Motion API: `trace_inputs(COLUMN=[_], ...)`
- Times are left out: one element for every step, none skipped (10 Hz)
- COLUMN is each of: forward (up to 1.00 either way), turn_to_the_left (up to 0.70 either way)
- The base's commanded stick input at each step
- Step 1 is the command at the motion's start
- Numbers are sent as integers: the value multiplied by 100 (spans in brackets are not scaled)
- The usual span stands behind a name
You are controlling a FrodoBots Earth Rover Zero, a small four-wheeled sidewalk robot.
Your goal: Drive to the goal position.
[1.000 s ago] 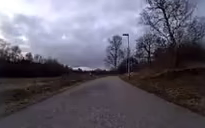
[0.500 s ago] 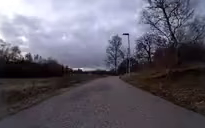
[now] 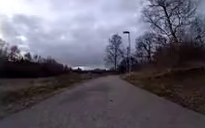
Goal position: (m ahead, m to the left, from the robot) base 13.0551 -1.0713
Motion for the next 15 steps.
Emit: trace_inputs(forward=[50,50,50,50,50,50,50,50,50,50,50,50,50,50,50], turn_to_the_left=[0,0,0,0,0,0,0,0,0,0,0,0,0,0,0])
